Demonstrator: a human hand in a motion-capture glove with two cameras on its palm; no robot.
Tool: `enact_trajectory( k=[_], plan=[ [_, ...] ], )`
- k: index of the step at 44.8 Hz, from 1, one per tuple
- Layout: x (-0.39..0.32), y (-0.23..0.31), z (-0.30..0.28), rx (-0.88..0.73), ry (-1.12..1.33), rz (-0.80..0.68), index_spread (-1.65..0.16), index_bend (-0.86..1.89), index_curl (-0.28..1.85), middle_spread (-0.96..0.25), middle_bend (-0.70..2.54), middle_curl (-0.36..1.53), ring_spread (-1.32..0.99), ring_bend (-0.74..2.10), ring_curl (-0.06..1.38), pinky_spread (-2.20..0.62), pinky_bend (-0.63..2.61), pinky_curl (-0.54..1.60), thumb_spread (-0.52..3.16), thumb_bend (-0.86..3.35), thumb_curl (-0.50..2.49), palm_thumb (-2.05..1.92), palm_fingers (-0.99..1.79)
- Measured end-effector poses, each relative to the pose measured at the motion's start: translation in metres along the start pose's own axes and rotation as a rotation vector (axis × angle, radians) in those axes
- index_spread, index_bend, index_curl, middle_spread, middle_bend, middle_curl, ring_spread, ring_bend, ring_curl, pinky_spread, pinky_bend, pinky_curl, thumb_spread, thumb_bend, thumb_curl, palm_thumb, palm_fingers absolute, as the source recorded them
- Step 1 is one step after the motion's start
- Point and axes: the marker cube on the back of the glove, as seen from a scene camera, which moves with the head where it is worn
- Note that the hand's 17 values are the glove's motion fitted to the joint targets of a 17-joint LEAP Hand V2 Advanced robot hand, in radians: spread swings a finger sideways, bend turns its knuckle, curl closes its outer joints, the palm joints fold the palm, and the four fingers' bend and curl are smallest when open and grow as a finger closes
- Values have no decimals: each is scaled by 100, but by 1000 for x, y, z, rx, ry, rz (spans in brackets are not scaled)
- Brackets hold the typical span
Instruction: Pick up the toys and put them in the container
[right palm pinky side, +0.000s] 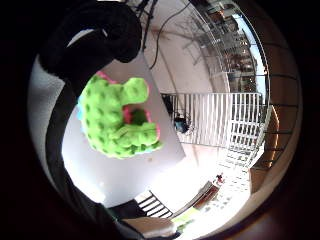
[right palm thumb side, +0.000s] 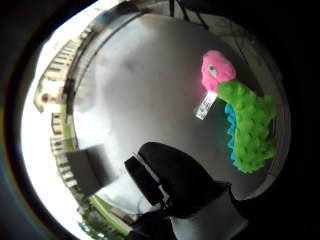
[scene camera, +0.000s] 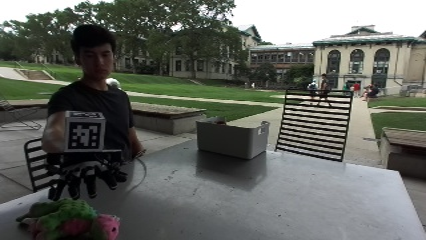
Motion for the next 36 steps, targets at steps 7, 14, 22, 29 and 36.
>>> enact_trajectory(
  k=[7, 14, 22, 29, 36],
  plan=[
    [17, 0, 27, -62, 2, 45, -36, 15, 30, -12, 28, 39, -16, 42, 26, 1, 110, 39, 104, -6, 15, -7, -2],
    [28, -4, 45, -105, -9, 85, -37, 18, 32, -15, 25, 39, -18, 39, 26, -1, 115, 39, 109, -2, 17, -1, 4],
    [38, -5, 71, -175, -13, 124, -39, 24, 36, -18, 21, 39, -21, 33, 25, -5, 116, 38, 119, 6, 23, 16, 12],
    [42, -2, 81, -198, -12, 123, -39, 9, 31, -22, 11, 35, -32, 55, 29, -26, 135, 40, 132, 23, 31, 44, 41],
    [42, -3, 81, -198, -16, 126, -38, 7, 27, -27, 19, 35, -44, 83, 39, -39, 136, 40, 136, 31, 37, 61, 55]
  ],
)
